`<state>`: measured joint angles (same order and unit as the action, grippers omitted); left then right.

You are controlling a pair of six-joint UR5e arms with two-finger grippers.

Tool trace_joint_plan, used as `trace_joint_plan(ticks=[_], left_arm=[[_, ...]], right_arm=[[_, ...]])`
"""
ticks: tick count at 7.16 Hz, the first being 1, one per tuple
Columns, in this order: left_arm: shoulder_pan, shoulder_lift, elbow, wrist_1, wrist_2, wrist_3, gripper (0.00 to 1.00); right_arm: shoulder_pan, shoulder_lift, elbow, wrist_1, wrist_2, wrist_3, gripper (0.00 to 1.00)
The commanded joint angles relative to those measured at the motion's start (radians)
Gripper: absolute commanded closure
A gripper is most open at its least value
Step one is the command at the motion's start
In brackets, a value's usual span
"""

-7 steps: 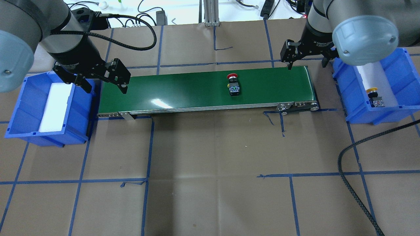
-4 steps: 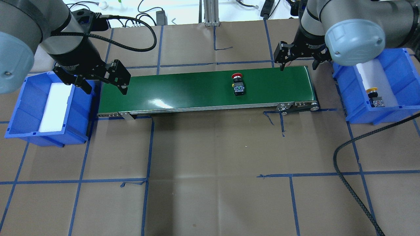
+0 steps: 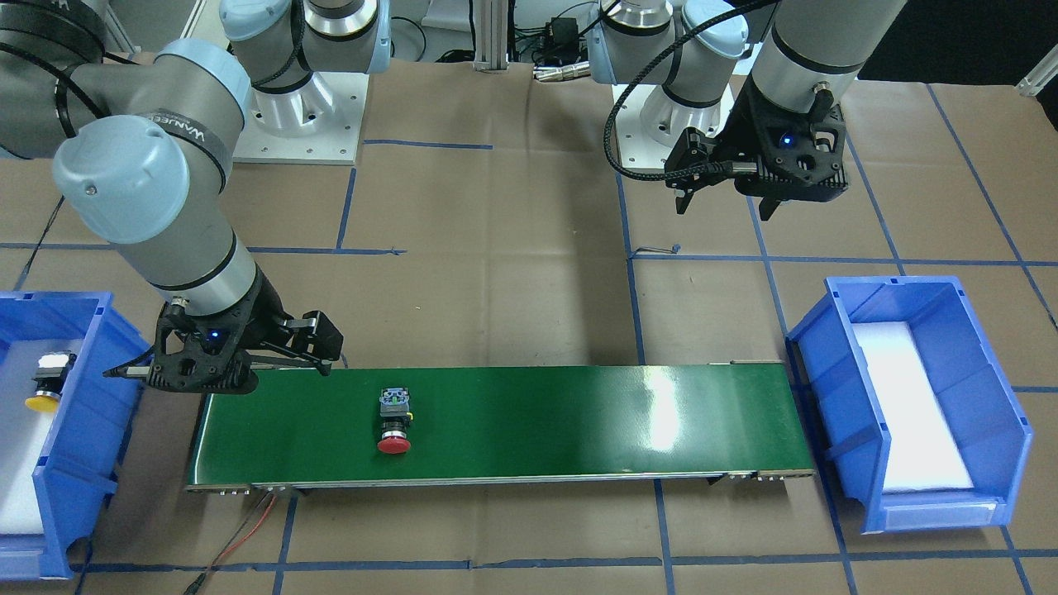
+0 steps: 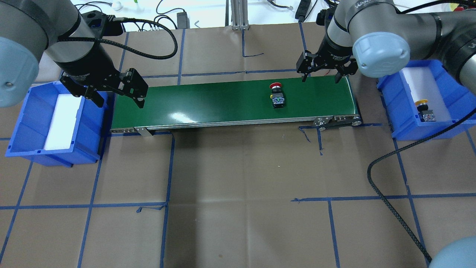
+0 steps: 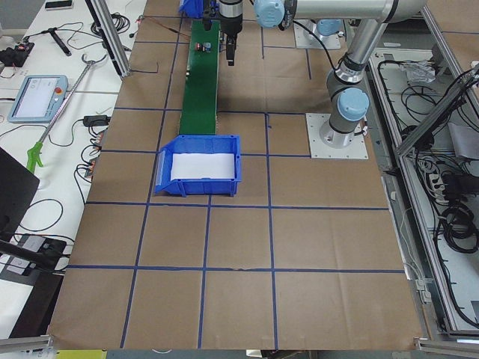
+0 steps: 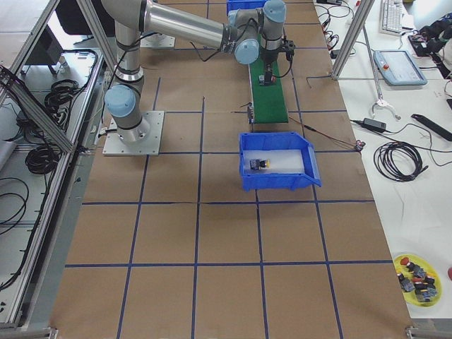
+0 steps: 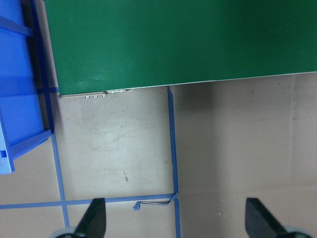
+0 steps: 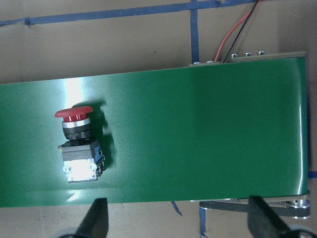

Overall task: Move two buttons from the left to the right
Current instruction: 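Lower the right gripper onto the red button and grasp it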

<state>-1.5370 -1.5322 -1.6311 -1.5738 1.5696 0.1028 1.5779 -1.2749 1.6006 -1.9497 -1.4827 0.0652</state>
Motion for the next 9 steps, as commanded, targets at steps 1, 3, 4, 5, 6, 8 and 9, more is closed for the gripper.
trace_joint_plan(ticks=[1,3,4,5,6,8,9], left_arm=[[0.000,0.000,0.002,0.000,0.000,0.000,0.00],[0.000,-0.002,0.003,0.000,0.000,0.000,0.00],[0.000,-0.002,0.004,0.000,-0.002,-0.001,0.00],[0.000,-0.002,0.004,0.000,0.000,-0.002,0.00],[0.000,-0.002,0.004,0.000,0.000,-0.002,0.00],[0.000,-0.002,0.004,0.000,-0.002,-0.002,0.00],[0.000,-0.002,0.004,0.000,0.000,-0.002,0.00]], right_arm=[[0.005,0.041,-0.008,-0.018,0.063,0.002,0.01],[0.033,0.089,-0.013,-0.081,0.062,0.011,0.01],[0.034,0.109,-0.021,-0.089,0.062,0.013,0.01],[0.034,0.124,-0.021,-0.104,0.062,0.011,0.01],[0.034,0.135,-0.019,-0.110,0.062,0.011,0.01],[0.034,0.164,-0.014,-0.112,0.052,0.008,0.01],[0.034,0.173,-0.008,-0.112,0.047,0.008,0.01]])
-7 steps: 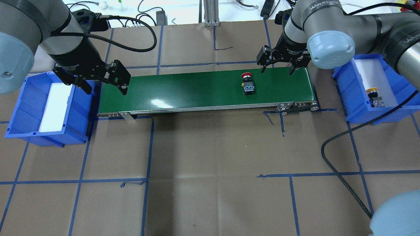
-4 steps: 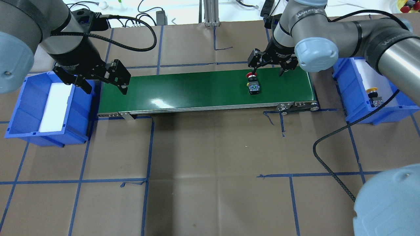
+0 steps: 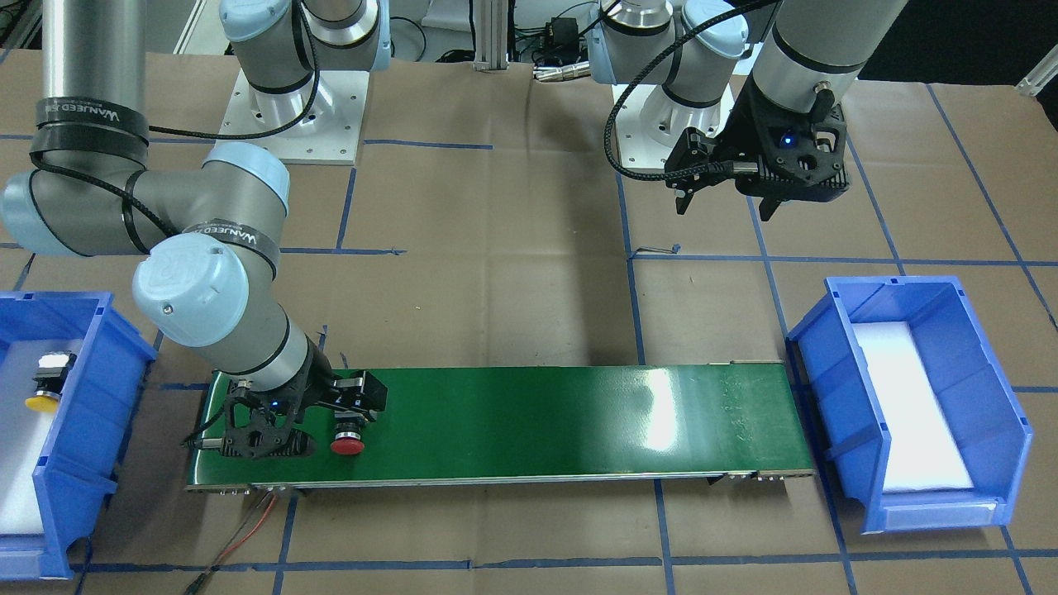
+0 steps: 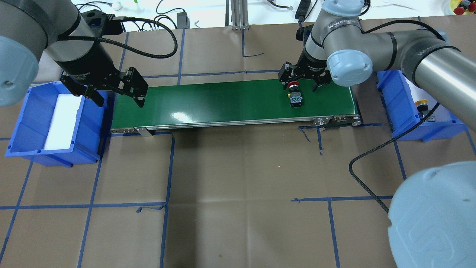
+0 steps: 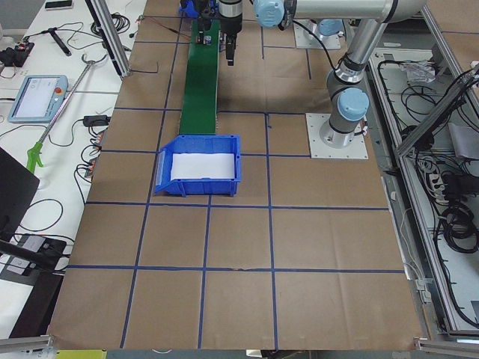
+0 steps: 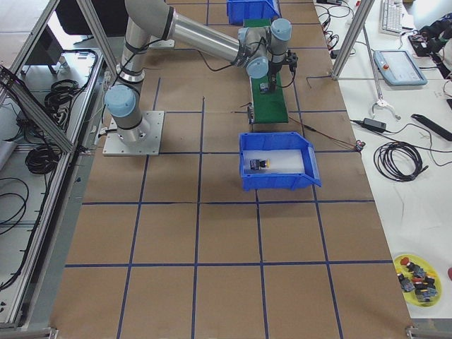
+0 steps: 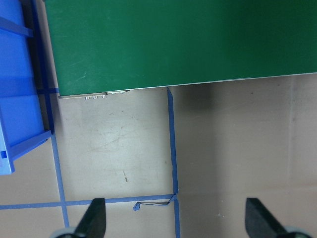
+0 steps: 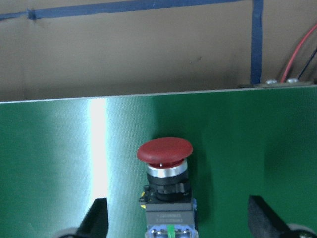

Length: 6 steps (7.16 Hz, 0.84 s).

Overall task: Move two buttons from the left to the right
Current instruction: 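Lower the right gripper onto the red button and grasp it, then carry the red button with the right gripper to the blue bin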

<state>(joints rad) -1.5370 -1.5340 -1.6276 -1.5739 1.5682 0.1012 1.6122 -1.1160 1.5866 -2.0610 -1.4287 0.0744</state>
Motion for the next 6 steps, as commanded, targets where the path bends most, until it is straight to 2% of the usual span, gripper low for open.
trace_joint_plan(ticks=[1,2,3,4,5,6], left_arm=[[0.000,0.000,0.000,0.000,0.000,0.000,0.00],[0.000,-0.002,0.000,0.000,0.001,0.000,0.00],[0.000,-0.002,0.000,0.000,0.000,0.000,0.00],[0.000,0.000,0.000,0.000,0.000,0.000,0.00],[0.000,-0.002,0.000,0.000,0.001,-0.002,0.00],[0.000,0.000,0.002,0.000,0.000,-0.002,0.00]], right_arm=[[0.000,0.024,0.007,-0.001,-0.010,-0.002,0.01],[0.000,0.034,0.006,-0.002,-0.013,-0.001,0.01],[-0.001,0.036,0.006,-0.004,-0.031,-0.001,0.14],[-0.001,0.031,0.000,0.008,-0.085,-0.004,0.64],[-0.005,0.024,0.000,0.033,-0.120,-0.014,0.93],[-0.011,0.018,-0.003,0.038,-0.169,-0.049,0.95]])
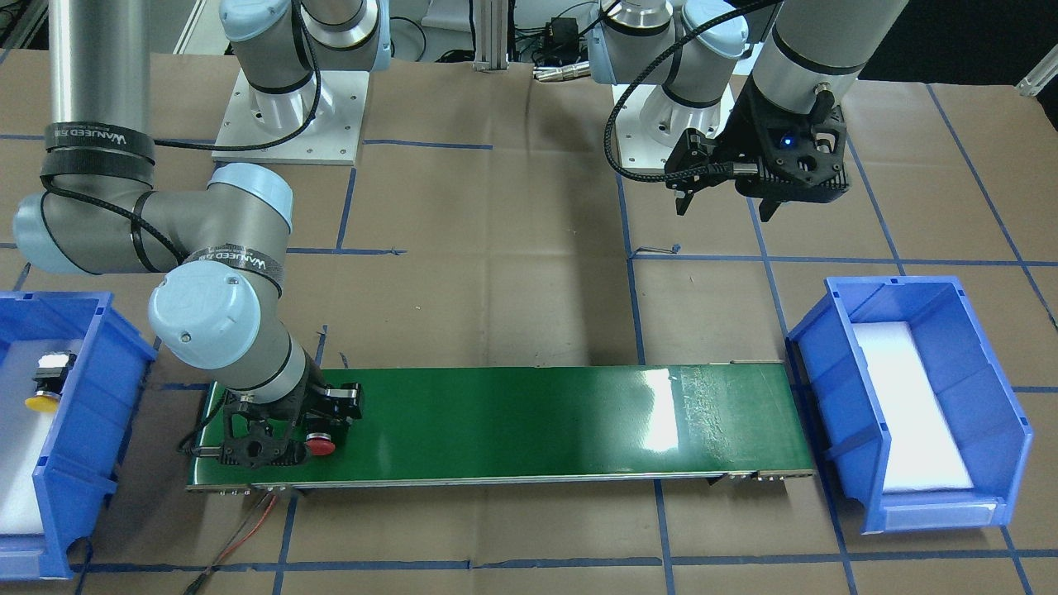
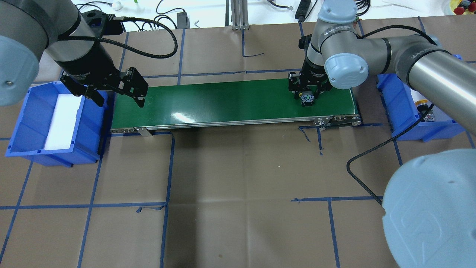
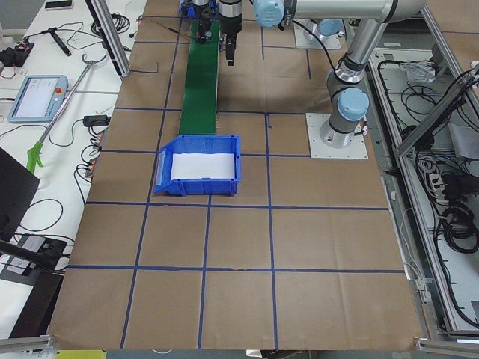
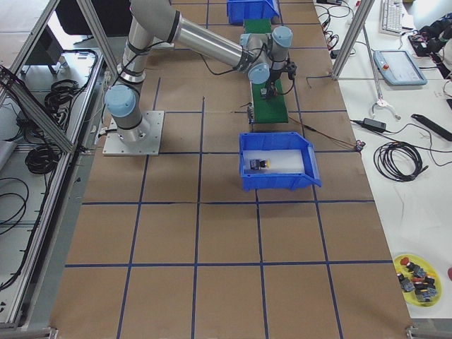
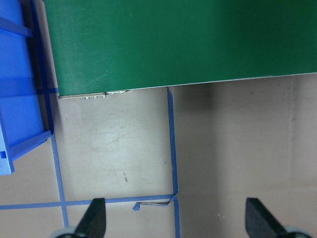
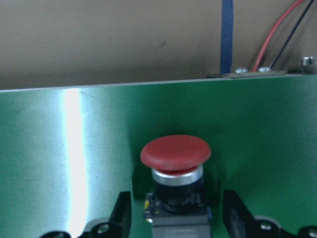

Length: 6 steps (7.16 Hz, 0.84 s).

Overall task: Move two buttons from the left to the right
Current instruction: 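Carry the red button with the right gripper to the blue bin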

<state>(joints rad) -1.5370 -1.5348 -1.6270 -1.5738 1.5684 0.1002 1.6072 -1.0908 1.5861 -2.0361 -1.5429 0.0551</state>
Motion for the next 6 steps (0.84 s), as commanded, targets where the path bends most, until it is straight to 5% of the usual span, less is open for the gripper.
trace_joint_plan(ticks=[1,4,6], left_arm=[[0.000,-0.001,0.001,0.000,-0.001,-0.004,0.00],[0.000,-0.002,0.003,0.000,-0.001,-0.007,0.00],[0.000,-0.001,0.004,0.000,-0.002,-0.008,0.00]], right_arm=[[-0.015,-0.011,-0.005,0.013,-0.104,-0.062,0.96],[-0.172,-0.193,-0.033,0.087,-0.103,-0.252,0.97],[-0.312,-0.222,-0.101,0.149,-0.094,-0.436,0.97]])
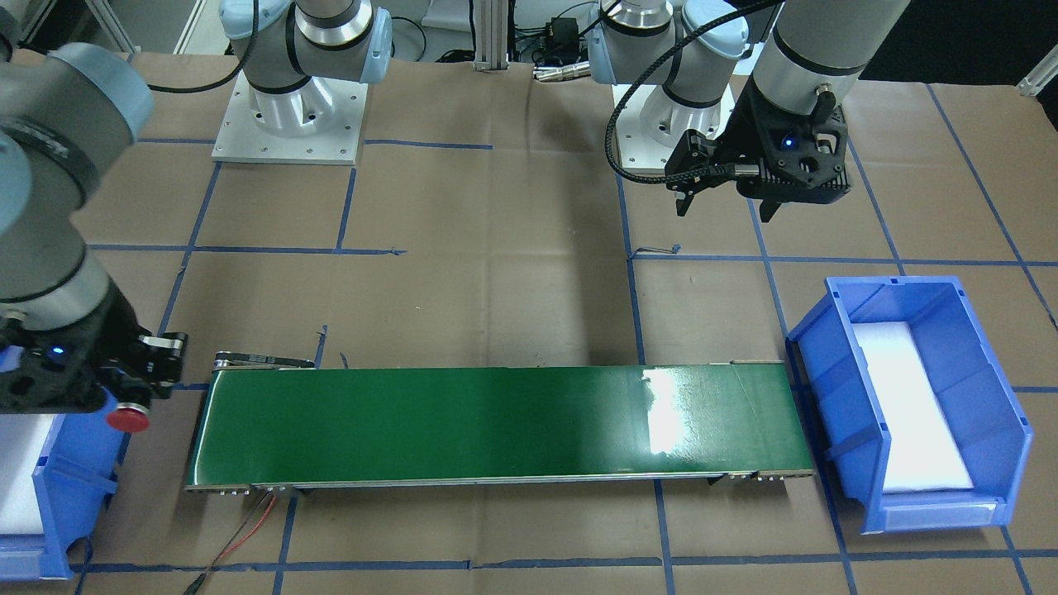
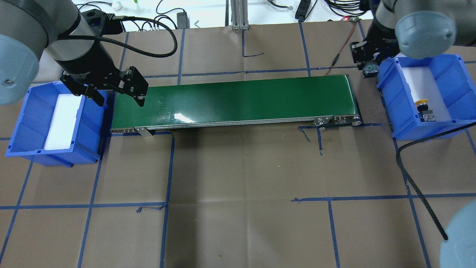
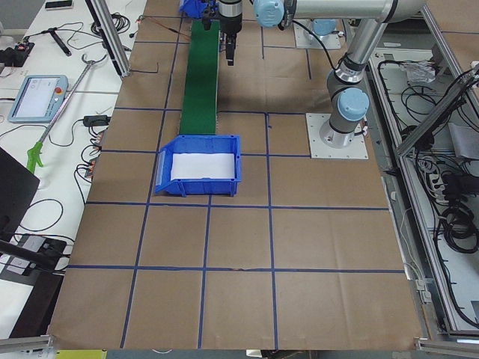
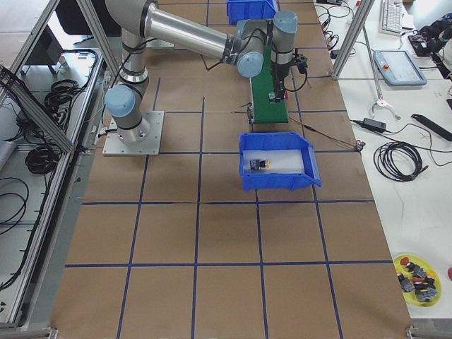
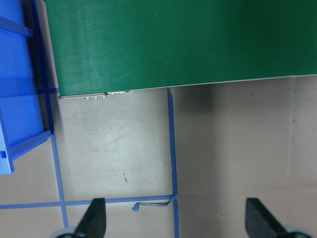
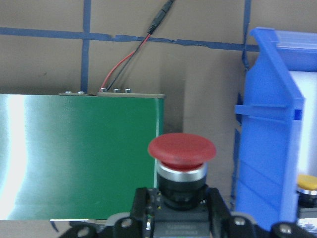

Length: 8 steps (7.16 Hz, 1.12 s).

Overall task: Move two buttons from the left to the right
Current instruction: 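Carry the red button with the right gripper to the blue bin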

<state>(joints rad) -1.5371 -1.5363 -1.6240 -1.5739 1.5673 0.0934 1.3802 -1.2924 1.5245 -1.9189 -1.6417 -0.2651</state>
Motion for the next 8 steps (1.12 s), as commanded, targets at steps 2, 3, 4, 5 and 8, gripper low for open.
trace_joint_plan(ticks=[2,3,4,5,8], left_arm=[[0.000,0.001,0.001,0.000,0.000,-0.001,0.00],[0.000,-0.001,0.003,0.000,0.000,-0.001,0.00],[0.000,-0.002,0.001,0.000,0.000,-0.001,0.00],[0.000,0.001,0.003,0.000,0.000,-0.001,0.00],[0.000,0.001,0.001,0.000,0.000,-0.001,0.00]], right_arm=[[-0.215,0.034,-0.059,0.028,0.016,-0.256,0.97],[-0.263,0.103,-0.078,0.012,0.070,-0.294,0.97],[-0.300,0.163,-0.105,-0.006,0.120,-0.331,0.97],[-0.302,0.210,-0.133,-0.015,0.134,-0.341,0.97],[-0.302,0.327,-0.135,-0.112,0.129,-0.407,0.97]])
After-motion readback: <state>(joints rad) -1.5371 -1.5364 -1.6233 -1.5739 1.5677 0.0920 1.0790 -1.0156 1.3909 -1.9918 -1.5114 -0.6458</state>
